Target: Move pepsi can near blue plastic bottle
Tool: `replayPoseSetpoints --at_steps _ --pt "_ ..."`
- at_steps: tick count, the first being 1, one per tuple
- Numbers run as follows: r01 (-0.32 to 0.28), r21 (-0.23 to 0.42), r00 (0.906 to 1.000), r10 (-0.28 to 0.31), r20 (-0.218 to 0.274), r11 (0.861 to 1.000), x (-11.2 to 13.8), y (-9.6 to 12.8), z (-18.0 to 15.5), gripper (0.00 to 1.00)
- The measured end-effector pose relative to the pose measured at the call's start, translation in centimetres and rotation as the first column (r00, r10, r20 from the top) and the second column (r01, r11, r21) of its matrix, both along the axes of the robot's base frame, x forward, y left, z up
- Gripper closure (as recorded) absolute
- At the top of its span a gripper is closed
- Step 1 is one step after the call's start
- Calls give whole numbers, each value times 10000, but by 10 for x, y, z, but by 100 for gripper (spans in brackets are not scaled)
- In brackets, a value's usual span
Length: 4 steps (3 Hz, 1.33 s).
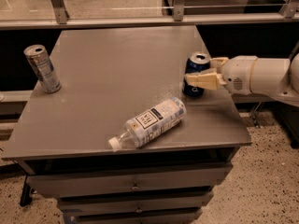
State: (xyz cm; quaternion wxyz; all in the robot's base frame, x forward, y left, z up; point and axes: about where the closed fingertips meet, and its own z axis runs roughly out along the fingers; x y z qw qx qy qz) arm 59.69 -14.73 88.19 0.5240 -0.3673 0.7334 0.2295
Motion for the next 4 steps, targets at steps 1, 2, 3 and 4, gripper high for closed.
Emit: replayPoseSetpoints --at_steps 1,2,3,4 --pt "-222 36 9997 222 -117 9997 -4 2 1 13" --pt "-455 76 9988 456 -200 9989 -8 6 2 0" --pt "-633 162 9978 636 -197 9979 -12 7 7 0" --pt "-698 551 9974 707 -130 9960 -17 6 10 0"
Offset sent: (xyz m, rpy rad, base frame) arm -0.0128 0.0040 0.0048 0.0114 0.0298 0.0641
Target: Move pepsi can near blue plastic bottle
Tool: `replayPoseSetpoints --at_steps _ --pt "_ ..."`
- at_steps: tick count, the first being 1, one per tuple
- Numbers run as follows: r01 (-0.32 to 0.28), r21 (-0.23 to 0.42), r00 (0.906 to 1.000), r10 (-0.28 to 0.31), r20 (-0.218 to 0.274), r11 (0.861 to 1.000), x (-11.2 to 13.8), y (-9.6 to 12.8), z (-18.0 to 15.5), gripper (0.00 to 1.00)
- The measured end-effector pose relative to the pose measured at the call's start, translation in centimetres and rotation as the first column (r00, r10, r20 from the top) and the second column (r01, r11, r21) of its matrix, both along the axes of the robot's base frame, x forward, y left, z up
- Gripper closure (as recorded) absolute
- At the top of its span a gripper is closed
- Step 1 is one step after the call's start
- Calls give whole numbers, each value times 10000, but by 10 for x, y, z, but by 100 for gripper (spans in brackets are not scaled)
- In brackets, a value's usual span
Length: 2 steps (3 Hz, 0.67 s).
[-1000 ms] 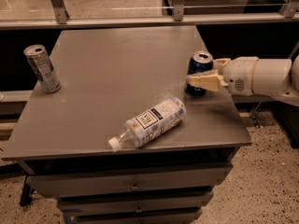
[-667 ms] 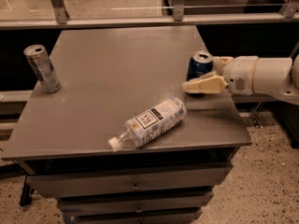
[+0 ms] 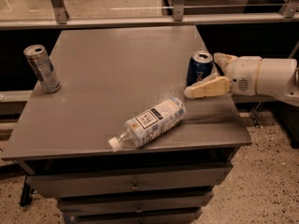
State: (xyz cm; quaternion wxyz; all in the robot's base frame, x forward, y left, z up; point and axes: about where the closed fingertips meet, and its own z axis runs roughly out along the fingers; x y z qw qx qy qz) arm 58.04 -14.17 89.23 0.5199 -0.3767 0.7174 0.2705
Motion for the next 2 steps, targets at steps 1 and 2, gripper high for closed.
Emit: replayPoseSetpoints --at_steps 1,2 --pt "-360 1175 9991 332 262 9924 -10 4 6 0" --pt "-885 2174 9954 785 543 9721 -24 9 14 0"
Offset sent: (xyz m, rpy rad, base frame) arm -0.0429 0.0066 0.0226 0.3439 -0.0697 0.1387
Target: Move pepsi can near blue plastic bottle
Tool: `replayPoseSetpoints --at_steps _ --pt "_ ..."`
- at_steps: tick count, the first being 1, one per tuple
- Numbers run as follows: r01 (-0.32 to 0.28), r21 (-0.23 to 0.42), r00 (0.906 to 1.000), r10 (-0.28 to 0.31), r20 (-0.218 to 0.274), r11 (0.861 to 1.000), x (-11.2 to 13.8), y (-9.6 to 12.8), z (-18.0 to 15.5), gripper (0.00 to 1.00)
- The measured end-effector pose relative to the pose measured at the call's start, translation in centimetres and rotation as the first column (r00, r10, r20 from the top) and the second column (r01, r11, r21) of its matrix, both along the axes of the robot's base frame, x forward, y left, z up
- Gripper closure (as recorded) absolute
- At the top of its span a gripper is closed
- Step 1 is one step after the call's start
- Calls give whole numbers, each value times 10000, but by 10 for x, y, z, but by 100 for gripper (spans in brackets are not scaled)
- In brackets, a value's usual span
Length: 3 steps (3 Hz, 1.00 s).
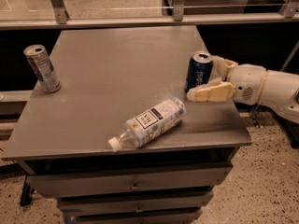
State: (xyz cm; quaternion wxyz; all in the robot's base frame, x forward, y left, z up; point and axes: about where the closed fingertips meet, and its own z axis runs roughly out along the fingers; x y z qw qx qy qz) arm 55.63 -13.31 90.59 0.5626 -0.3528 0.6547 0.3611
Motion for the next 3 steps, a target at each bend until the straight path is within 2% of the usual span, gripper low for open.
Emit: replayPoseSetpoints --at_steps 1,2,3 --pt "-403 511 9989 391 243 9979 -12 4 11 0" --pt "-474 434 9984 461 312 9979 -21 -2 14 0" --pt "188 1 9992 -188 347 9998 -24 -36 1 0"
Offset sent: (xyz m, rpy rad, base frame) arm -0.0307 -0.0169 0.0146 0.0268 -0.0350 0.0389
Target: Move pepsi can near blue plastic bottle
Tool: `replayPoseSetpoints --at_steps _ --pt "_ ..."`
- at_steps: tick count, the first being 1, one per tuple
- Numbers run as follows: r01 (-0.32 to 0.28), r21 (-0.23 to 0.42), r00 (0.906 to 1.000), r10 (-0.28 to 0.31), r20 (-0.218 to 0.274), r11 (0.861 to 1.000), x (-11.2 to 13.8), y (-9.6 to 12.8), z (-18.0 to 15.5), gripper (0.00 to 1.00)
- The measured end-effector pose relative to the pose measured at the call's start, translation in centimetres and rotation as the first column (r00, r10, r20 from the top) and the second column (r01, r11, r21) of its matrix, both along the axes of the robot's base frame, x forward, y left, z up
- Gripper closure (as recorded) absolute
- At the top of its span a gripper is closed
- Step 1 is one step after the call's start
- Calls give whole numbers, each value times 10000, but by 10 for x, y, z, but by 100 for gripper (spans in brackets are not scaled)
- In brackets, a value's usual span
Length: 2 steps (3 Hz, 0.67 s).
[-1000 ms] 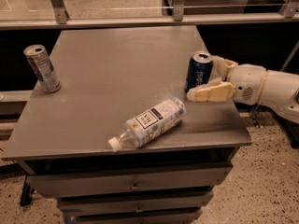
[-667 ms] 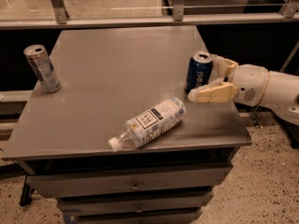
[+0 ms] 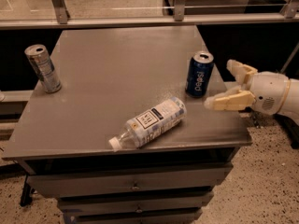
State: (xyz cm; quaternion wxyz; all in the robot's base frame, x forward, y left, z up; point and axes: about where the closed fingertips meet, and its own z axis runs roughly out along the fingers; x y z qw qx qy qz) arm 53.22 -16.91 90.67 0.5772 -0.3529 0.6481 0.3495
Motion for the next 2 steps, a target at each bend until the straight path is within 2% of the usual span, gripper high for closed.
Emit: replayPoseSetpoints --at_steps 1,2 --pt "1020 -498 9947 -1027 -103 9935 1 -59 -24 0" --pt "1019 -498 9947 -1025 -103 9935 1 -59 -24 0"
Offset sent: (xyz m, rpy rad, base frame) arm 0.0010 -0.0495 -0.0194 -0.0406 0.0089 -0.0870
